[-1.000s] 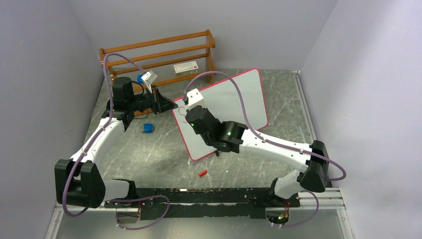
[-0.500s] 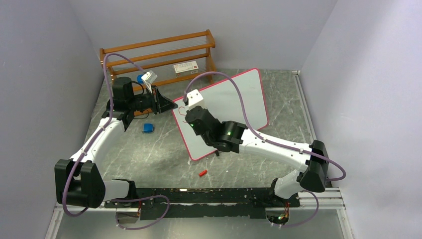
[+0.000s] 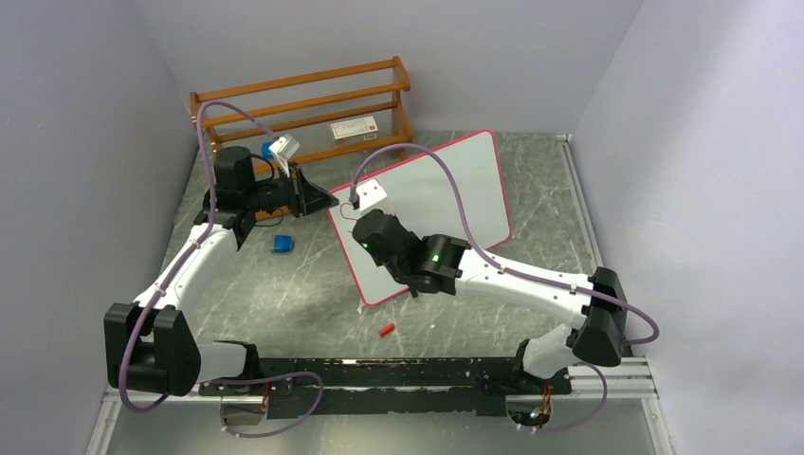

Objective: Write a sentence on the whiteboard

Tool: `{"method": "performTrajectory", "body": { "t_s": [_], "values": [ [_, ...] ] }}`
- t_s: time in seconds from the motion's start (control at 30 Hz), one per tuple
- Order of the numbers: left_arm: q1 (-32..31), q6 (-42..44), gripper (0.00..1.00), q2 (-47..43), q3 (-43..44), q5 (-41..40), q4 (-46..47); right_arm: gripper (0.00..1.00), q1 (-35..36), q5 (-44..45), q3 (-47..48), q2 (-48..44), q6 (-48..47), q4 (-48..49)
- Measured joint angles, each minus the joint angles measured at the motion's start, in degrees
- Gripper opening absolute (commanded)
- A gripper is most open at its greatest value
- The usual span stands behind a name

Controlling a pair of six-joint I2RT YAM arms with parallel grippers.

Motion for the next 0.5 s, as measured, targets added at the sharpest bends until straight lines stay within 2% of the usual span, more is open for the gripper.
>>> {"method": "performTrajectory", "body": {
  "t_s": [0.5],
  "values": [
    [0.0, 0.0, 0.05, 0.0, 0.0, 0.1, 0.0, 0.0, 0.2, 2.1, -1.4, -0.6, 0.9, -2.3]
  ]
}}
